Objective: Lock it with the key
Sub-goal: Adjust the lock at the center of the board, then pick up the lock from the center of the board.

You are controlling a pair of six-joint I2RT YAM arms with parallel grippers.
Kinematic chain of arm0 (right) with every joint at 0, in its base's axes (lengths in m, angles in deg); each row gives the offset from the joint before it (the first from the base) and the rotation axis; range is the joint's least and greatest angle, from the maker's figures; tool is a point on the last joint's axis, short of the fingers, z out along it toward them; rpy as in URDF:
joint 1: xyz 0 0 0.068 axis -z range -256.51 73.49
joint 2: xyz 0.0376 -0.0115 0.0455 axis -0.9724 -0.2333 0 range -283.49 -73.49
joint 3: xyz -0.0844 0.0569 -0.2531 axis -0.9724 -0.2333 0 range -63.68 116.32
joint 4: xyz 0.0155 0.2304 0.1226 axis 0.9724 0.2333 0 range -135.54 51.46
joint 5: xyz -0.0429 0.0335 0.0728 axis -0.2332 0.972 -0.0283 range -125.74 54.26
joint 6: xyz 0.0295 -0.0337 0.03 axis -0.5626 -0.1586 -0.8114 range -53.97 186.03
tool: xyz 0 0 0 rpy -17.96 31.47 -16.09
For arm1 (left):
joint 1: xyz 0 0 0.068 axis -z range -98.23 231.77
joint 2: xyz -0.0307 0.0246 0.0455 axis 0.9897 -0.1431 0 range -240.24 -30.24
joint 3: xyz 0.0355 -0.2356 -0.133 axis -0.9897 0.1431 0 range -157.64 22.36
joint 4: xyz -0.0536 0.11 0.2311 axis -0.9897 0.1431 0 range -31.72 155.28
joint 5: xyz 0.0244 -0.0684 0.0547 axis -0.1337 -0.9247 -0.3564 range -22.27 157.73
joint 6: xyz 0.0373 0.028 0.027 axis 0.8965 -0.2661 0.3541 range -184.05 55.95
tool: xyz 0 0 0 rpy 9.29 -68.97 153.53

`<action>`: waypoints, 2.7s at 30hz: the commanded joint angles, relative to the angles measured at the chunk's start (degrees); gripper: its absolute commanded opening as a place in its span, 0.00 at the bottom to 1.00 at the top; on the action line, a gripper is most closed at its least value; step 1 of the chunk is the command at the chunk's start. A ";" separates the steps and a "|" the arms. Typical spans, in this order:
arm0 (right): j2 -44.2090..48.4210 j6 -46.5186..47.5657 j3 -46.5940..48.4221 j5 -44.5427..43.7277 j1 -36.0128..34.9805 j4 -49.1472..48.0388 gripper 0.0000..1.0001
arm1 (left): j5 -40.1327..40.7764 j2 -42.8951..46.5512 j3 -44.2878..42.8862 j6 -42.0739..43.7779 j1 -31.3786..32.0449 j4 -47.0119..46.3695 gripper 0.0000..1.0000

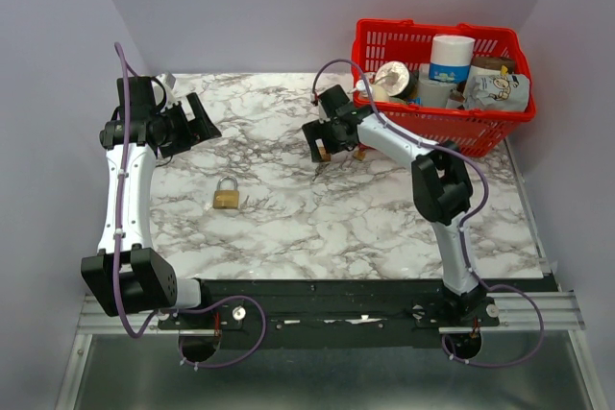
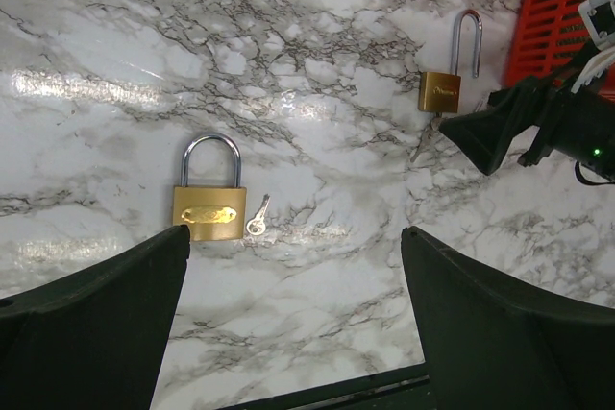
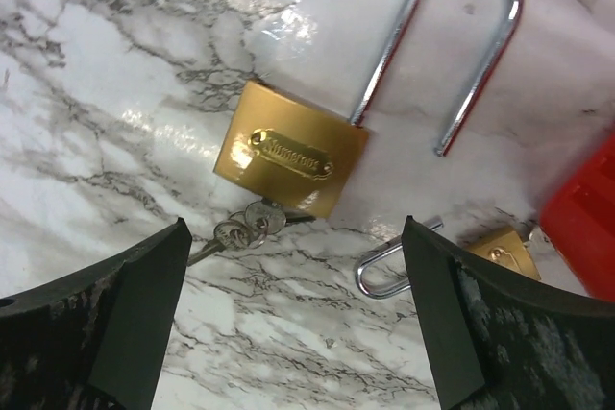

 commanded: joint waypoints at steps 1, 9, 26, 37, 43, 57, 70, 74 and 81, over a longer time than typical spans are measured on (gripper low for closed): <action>-2.78 -5.78 4.31 -5.21 -0.13 -0.24 1.00 | -1.10 0.68 -0.46 -0.94 -0.57 -0.23 0.99; -6.83 -7.53 7.31 -6.62 -0.21 0.99 1.00 | -0.93 0.85 -0.02 -1.12 -0.83 -0.41 0.99; -11.40 -4.99 9.95 -7.94 -2.50 0.64 0.80 | -0.84 -0.47 0.51 -0.42 -1.88 -0.23 0.99; -4.04 8.69 1.89 7.26 -4.69 2.22 0.45 | -2.07 0.85 2.00 0.64 -3.20 0.12 0.99; 4.85 20.99 -11.22 12.35 -6.98 -1.82 0.44 | -3.39 2.61 4.28 0.29 -3.29 -0.58 0.99; 3.72 29.73 -13.96 8.68 -9.35 -0.43 0.75 | -3.30 2.69 4.02 -0.42 -3.29 -0.94 0.99; 1.43 25.16 -12.81 4.80 -10.58 1.87 0.54 | -3.30 6.64 6.56 0.02 -3.38 -6.55 0.99; 6.08 27.18 -13.96 8.49 -10.50 1.60 0.12 | -7.50 11.74 11.66 2.74 -3.47 -13.32 0.99; 17.06 32.71 -12.29 25.26 -10.50 9.32 0.01 | -18.05 20.17 21.67 11.35 -3.38 -24.03 0.99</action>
